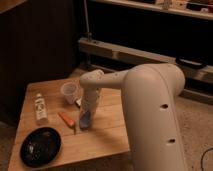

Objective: Wipe the white sponge on the table

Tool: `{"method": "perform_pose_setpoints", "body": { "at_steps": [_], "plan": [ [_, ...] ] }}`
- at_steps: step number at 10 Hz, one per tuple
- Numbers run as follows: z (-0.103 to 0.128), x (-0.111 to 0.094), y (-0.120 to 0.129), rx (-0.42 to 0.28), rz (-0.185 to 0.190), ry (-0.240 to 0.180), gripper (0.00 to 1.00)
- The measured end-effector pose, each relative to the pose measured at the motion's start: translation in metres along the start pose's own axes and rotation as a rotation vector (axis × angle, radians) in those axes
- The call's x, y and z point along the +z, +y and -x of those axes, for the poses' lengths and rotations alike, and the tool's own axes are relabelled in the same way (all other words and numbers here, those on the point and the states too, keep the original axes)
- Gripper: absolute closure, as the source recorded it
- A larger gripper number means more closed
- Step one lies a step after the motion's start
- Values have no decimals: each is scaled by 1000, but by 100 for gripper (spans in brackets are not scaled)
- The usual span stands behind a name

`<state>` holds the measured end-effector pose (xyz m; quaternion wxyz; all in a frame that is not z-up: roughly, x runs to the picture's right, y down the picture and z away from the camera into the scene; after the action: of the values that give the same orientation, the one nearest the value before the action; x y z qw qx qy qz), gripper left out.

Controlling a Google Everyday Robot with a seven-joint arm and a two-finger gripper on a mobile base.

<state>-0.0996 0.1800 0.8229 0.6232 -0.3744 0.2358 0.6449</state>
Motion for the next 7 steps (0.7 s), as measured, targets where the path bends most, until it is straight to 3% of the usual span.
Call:
{"method": "perform_pose_setpoints", "body": {
  "at_steps": [4, 7],
  "plan": [
    [-42, 17, -30, 59, 12, 24, 100],
    [-60, 9, -69, 158, 28, 1, 100]
  ]
}}
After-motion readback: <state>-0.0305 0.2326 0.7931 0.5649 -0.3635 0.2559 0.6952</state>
